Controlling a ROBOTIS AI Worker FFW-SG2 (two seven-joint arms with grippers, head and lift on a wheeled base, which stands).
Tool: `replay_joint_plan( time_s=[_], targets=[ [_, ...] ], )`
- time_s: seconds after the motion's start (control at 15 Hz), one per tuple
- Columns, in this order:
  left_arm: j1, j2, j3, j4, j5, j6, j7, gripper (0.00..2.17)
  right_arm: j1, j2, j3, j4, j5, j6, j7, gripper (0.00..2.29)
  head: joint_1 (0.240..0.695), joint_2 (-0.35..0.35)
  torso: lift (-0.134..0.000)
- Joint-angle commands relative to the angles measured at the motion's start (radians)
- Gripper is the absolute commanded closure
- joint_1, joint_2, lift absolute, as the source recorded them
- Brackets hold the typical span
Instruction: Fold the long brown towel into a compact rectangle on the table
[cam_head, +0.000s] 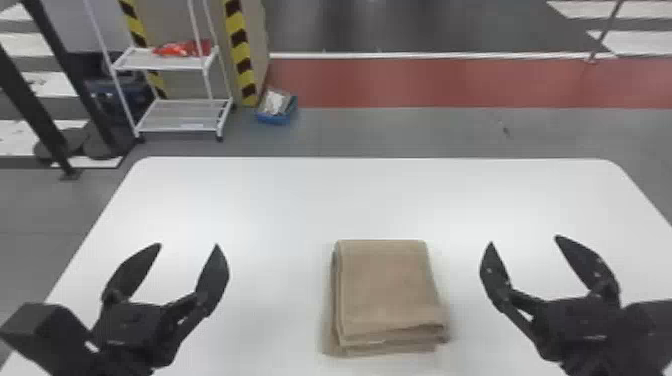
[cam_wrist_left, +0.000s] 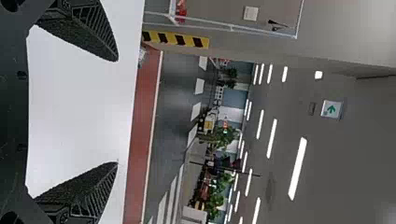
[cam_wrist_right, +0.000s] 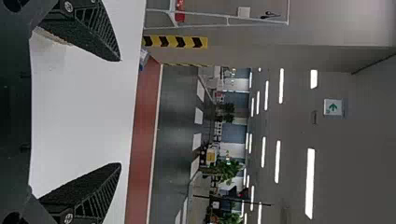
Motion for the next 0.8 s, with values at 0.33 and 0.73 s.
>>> replay_joint_plan(
  time_s=[0.33, 0.73],
  targets=[
    [0.033, -0.003, -0.004, -0.037, -0.061, -0.004, 0.048, 0.08, 0.006, -0.033, 0.005, 0.008, -0.023, -0.017, 0.0, 0.08, 0.695, 0.039, -0.124],
    [0.031, -0.003, -0.003, -0.04, -0.059, -0.001, 0.059, 0.08, 0.009, -0.033, 0.005, 0.006, -0.023, -0.017, 0.002, 0.08, 0.695, 0.042, -0.124]
  ],
)
